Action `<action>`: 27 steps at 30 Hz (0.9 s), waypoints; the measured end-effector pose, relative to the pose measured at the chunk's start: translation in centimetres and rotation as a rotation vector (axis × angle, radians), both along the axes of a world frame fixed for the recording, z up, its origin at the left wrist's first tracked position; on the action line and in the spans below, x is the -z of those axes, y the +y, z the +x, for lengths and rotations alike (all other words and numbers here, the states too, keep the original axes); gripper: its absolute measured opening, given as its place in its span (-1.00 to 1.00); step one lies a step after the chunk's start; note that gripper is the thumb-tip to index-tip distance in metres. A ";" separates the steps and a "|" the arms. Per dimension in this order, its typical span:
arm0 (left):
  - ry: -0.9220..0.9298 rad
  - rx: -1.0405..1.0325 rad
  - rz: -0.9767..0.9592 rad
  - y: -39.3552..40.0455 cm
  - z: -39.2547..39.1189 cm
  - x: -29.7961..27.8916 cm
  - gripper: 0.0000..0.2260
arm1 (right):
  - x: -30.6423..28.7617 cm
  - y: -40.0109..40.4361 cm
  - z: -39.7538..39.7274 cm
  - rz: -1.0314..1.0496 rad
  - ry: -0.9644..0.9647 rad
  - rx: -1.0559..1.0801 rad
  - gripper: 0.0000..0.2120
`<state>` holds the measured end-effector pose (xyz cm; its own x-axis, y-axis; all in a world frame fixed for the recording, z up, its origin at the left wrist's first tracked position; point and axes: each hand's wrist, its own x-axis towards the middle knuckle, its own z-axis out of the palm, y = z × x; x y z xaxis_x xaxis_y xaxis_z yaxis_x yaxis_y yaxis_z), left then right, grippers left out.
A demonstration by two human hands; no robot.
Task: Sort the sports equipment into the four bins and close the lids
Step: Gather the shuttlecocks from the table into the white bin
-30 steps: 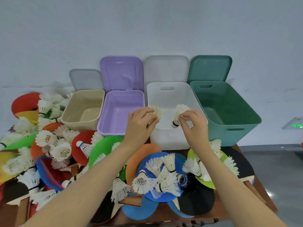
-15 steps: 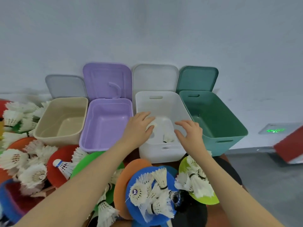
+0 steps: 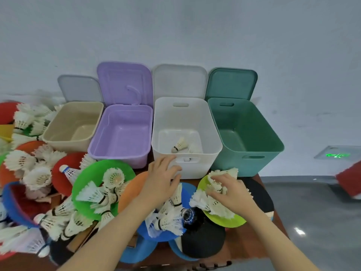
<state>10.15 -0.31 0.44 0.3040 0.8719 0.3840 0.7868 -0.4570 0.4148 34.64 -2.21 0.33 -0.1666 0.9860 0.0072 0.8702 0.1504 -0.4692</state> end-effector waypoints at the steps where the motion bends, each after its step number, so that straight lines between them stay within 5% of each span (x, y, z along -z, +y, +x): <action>1: -0.019 -0.011 0.011 -0.5 0.7 0.1 -0.68 | 0.5 -0.5 0.5 -0.020 -0.008 0.013 -0.47; 5: 0.040 -0.013 -0.143 -2.3 3.6 1.6 -0.69 | 2.3 -2.0 1.2 -0.031 -0.105 -0.021 -0.33; 9: 0.151 -0.033 -0.331 -3.6 5.4 3.1 -0.70 | 3.7 -3.0 0.6 0.039 -0.151 -0.062 -0.46; 18: 0.131 -0.060 -0.466 -1.8 8.3 3.0 -0.75 | 3.8 -3.5 0.7 0.138 0.129 0.111 -0.56; 22: 0.021 -0.109 -0.369 -2.1 8.3 3.0 -0.85 | 3.6 -4.0 1.0 0.228 0.217 0.109 -0.61; 27: -0.148 -0.057 0.050 -1.5 5.7 0.1 -0.85 | 0.2 -3.3 -0.4 0.494 0.296 0.104 -0.59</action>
